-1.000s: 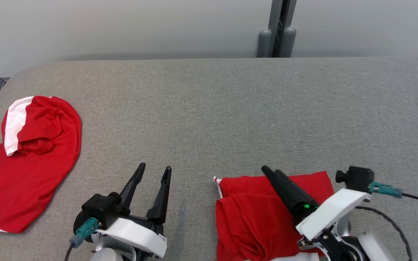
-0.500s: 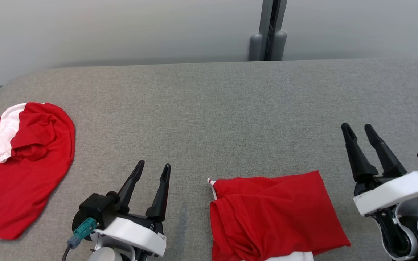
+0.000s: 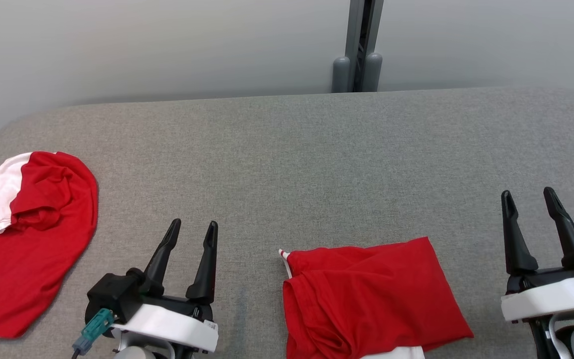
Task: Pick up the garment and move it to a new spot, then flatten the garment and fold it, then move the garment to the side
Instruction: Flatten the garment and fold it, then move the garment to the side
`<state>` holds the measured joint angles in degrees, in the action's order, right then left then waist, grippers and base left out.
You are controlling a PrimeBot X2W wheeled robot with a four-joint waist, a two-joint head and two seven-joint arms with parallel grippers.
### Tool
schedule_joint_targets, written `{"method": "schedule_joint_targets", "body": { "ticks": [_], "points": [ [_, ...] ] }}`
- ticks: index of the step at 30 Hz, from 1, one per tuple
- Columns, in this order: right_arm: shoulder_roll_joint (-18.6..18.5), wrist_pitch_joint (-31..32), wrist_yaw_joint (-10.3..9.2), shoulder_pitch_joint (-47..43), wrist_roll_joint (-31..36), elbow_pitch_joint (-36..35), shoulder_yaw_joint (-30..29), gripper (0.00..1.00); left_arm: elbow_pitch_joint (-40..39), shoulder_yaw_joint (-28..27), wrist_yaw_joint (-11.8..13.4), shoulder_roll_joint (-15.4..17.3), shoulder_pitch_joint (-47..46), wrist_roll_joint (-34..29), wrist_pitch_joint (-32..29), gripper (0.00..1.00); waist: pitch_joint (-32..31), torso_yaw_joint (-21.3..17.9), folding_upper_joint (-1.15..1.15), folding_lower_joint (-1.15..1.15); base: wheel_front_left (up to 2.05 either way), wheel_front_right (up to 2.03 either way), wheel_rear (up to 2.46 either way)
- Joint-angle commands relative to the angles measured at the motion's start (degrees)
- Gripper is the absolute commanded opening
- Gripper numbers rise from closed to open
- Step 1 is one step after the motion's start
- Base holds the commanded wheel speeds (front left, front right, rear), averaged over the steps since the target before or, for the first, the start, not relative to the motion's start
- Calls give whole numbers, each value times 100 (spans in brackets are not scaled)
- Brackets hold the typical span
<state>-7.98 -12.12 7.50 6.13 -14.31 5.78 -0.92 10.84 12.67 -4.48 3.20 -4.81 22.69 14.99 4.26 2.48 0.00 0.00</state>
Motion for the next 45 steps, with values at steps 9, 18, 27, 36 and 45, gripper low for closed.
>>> {"method": "schedule_joint_targets", "body": {
  "ticks": [9, 18, 27, 36, 45],
  "points": [
    [165, -294, -2, -215, 408, 427, -171, 100, -292, -298, 33, -20, 271, -101, 19, 100, -53, 27, 0, 0, 0, 0, 0],
    [231, -320, -2, -120, 450, 452, -244, 100, -381, -235, 47, -20, 317, -190, 19, 100, 39, 57, 0, 0, 0, 0, 0],
    [279, -318, -2, -147, 474, 400, -275, 100, -407, -200, 80, -21, 284, -223, 19, 100, 31, 89, 0, 0, 0, 0, 0],
    [297, -318, -2, -152, 541, 458, -235, 100, -373, -216, 80, -20, 275, -224, 19, 100, 12, 95, 0, 0, 0, 0, 0],
    [326, -319, -2, -137, 590, 505, -214, 100, -316, -206, 66, -20, 241, -212, 19, 100, 33, 130, 0, 0, 0, 0, 0]
  ]
}}
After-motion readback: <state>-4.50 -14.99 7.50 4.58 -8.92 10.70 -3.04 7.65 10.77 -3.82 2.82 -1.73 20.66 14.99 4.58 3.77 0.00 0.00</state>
